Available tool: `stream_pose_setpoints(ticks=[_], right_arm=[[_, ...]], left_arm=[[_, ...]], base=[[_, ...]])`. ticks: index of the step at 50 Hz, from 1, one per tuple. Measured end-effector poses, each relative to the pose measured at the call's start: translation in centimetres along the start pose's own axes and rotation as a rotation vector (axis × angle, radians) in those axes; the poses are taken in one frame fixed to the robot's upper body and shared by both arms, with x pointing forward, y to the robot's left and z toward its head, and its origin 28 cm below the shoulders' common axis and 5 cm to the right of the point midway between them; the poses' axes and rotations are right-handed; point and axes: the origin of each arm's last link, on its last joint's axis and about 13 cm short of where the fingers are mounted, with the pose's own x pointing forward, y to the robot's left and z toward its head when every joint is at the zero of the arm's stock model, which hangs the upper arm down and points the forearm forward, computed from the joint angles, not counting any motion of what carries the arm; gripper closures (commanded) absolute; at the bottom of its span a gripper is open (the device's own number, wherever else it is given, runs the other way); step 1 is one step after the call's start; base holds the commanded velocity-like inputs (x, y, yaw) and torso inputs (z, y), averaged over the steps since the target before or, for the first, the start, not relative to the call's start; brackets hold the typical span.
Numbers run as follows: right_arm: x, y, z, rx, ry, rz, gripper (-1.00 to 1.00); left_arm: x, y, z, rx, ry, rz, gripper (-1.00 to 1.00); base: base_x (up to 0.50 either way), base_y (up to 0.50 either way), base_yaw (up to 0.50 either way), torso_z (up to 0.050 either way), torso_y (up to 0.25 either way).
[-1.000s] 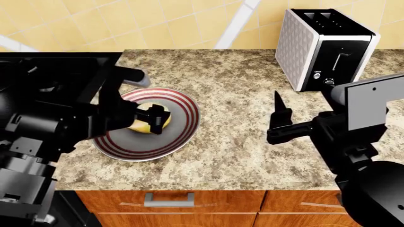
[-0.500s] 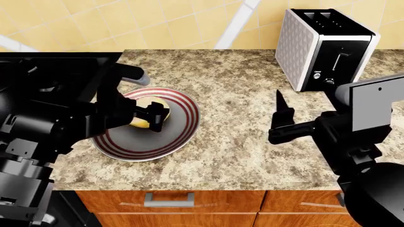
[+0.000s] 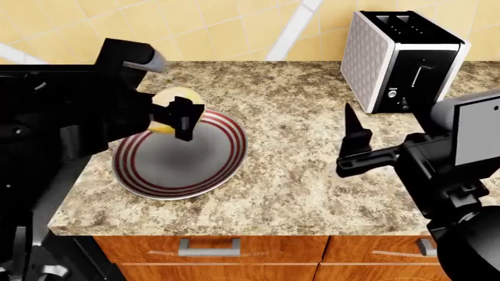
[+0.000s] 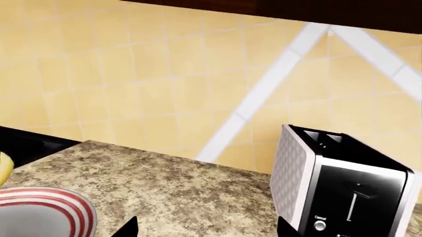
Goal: Frozen meat rests on a plate on the counter. Retrieve the meat and place it in a pot on a burner. Then turn the burner on.
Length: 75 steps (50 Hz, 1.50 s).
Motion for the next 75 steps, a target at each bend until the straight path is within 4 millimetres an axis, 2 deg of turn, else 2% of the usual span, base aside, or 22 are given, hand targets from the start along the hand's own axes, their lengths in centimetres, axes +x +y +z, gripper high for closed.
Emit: stream_pose_setpoints(ticks=[15, 35, 53, 67, 75], right_arm=[[-0.1, -0.3, 0.5, -0.010, -0.041, 0.015, -1.00], [-0.1, 0.0, 0.9, -0.021, -0.053, 0.041, -1.00], [0.0, 0.0, 0.8, -0.024, -0.051, 0.046, -1.00], [-0.1, -0.2, 0.8, -0.003, -0.049, 0.033, -1.00], [-0.1, -0.2, 0.7, 0.008, -0.045, 0.025, -1.00]], left_arm=[[-3.7, -1.2, 2.6, 0.017, -0.111, 0.006, 1.00], [-6.1, -0.9, 4.9, 0.021, -0.218, 0.050, 1.00], [-6.5, -0.4, 6.3, 0.017, -0.267, 0.081, 1.00], [-6.4, -0.1, 7.0, 0.017, -0.285, 0.096, 1.00], [-5.7, 0.3, 7.7, 0.014, -0.284, 0.097, 1.00]], base=[[0.00, 0.39, 0.00, 0.000, 0.000], [0.00, 0.50, 0.00, 0.000, 0.000], [0.00, 0.50, 0.00, 0.000, 0.000], [0.00, 0.01, 0.00, 0.000, 0.000], [0.00, 0.00, 0.00, 0.000, 0.001]])
